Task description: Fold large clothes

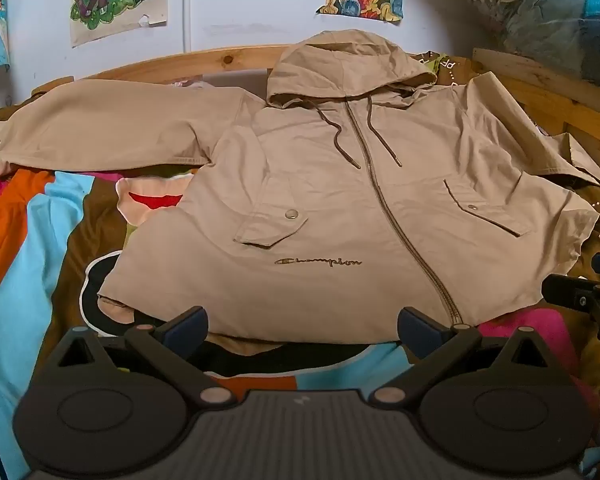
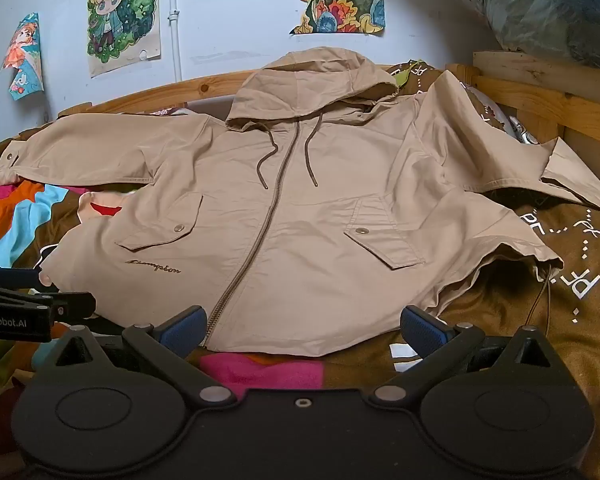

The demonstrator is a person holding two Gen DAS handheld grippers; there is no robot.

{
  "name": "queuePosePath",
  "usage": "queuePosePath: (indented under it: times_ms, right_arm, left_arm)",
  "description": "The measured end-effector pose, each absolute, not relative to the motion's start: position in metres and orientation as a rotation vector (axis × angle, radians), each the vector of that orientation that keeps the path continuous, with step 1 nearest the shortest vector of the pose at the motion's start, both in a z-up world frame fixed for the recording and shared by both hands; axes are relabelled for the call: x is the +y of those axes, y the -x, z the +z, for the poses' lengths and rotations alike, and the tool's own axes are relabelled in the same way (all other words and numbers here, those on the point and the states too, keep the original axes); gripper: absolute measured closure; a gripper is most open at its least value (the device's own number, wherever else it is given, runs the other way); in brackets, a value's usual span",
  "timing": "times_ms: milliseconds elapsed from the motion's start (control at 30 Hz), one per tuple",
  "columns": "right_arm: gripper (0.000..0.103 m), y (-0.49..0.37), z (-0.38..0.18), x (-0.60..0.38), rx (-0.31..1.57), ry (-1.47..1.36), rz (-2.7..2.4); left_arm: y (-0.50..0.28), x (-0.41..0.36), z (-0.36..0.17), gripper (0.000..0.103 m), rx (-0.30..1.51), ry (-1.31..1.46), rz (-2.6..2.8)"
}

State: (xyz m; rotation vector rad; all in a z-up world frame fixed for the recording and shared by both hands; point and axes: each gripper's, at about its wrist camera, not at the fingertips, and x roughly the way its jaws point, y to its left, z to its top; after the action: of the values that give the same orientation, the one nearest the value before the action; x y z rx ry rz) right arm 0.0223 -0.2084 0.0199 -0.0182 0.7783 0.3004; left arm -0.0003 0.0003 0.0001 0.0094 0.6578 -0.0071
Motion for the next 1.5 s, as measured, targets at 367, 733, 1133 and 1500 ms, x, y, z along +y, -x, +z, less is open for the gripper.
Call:
queuePosePath:
  times_ms: [367, 733, 1133, 1500]
  right_arm:
    - [0.001, -0.0226, 0.0196, -0.2086, 0.779, 0.017, 0.301]
    - [0.001, -0.0228, 0.0193, -0.2086, 0.781, 0.016, 0.3]
    - [0.001, -0.0231, 0.0193, -0.2087, 0.783, 0.014, 0.301]
    - [0.001, -0.0232, 0.0191, -0.2084, 0.784, 0.013, 0.301]
  left_arm:
    - [-0.0017, 0.0015, -0.0033, 0.001, 0.664, -0.008, -0.007]
    - [-0.0013, 0.0005, -0.0042, 0.001, 0.669, -0.01, -0.008]
    - [-0.0019, 0.0008, -0.0041, 0.001, 0.671, -0.01, -0.009]
    - [-0.002, 0.0007, -0.0037, 0.001, 0.672, -0.01, -0.008]
